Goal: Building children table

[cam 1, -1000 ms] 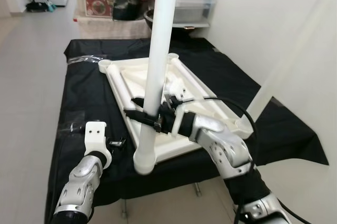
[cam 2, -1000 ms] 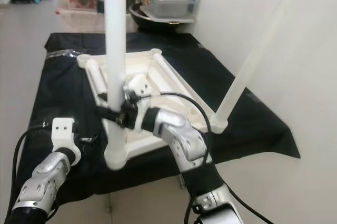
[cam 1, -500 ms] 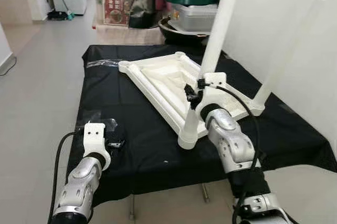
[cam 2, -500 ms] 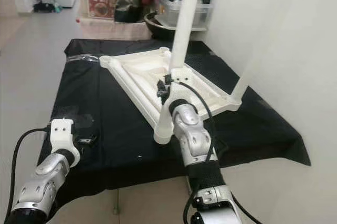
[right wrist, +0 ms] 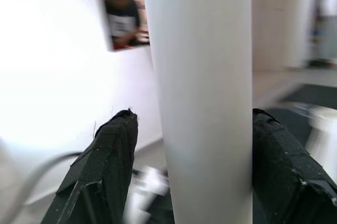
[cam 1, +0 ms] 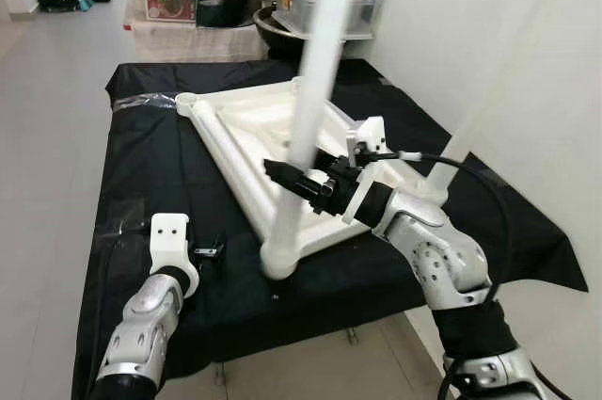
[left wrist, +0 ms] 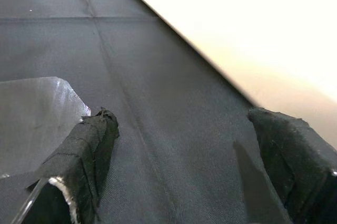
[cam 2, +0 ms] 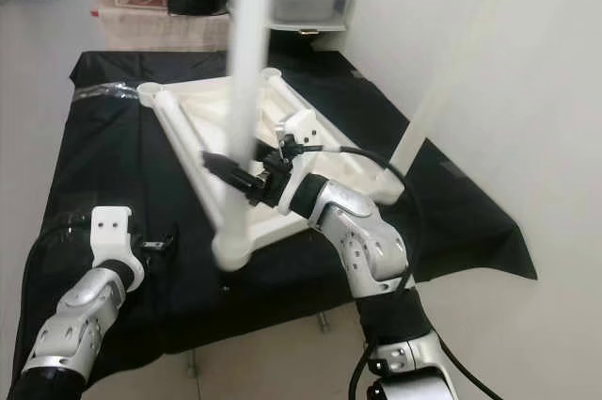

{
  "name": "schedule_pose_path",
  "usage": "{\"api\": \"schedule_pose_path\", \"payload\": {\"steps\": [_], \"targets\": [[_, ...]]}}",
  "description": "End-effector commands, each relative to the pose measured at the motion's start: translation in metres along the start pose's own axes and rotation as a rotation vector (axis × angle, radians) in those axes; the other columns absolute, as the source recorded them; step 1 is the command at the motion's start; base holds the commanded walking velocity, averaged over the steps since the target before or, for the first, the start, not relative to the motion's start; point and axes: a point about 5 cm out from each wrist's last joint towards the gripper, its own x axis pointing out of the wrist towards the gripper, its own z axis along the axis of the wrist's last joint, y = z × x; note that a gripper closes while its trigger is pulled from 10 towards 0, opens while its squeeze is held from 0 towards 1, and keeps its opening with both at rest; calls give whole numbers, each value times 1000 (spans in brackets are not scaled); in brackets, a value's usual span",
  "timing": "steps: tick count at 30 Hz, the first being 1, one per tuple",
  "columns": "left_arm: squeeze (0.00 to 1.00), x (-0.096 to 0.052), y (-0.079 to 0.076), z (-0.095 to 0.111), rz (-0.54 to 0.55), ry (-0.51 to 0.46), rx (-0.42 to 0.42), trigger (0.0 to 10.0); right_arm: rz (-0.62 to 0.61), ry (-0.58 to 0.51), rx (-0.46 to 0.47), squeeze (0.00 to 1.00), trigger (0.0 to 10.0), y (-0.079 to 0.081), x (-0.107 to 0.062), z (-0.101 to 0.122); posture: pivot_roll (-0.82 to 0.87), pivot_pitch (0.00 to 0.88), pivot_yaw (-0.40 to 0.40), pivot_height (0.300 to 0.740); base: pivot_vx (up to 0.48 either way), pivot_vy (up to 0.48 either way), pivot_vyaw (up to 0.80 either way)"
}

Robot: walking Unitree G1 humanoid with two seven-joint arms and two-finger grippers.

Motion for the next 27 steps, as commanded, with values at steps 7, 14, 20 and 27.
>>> {"api": "schedule_pose_path", "payload": {"steps": [7,14,20,27], "targets": [[0,-7,3,-14,19,58,4,10000,27,86,-38,0,0,11,12,-29,110,0,-152,740,0,0,0],[0,-3,2,-12,10,58,9,10000,-19,147,-51,0,2078,8,10,-37,95,0,-139,740,0,0,0],[0,-3,1,-12,8,57,7,10000,-141,182,-46,0,0,0,12,-47,94,0,-142,740,0,0,0],[0,-6,2,-15,12,65,6,10000,-937,448,-96,0,0,-57,-22,-79,90,0,-141,740,0,0,0]]}}
